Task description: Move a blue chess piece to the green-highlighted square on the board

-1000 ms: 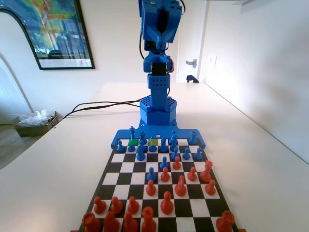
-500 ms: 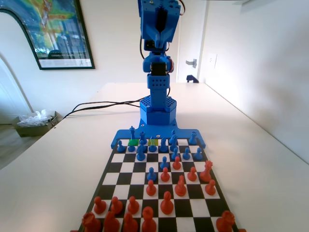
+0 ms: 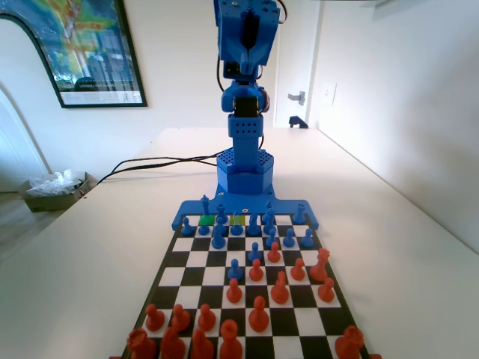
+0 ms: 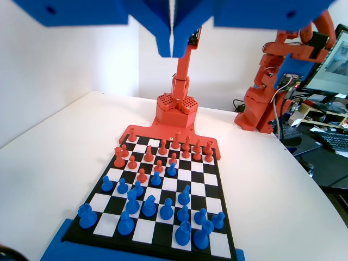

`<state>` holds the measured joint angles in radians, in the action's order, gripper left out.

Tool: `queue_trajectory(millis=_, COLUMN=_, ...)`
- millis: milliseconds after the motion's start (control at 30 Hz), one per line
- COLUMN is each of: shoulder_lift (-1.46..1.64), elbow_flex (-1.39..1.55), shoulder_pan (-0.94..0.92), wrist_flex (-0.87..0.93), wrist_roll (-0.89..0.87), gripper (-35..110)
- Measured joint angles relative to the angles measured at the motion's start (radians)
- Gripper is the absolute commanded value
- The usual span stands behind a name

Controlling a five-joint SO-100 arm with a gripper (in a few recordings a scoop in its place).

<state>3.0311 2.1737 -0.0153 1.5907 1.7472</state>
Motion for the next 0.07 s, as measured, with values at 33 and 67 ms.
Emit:
queue_trajectory(millis=33, shoulder_lift=0.0, elbow_flex=0.0, shoulder_pan=0.0, wrist_flex=0.0, wrist_roll=0.0, gripper=3)
queue_trajectory(millis=67, shoulder_lift=0.0, elbow_flex=0.0, shoulder_pan=0.0, wrist_flex=0.0, wrist_roll=0.0, gripper=3)
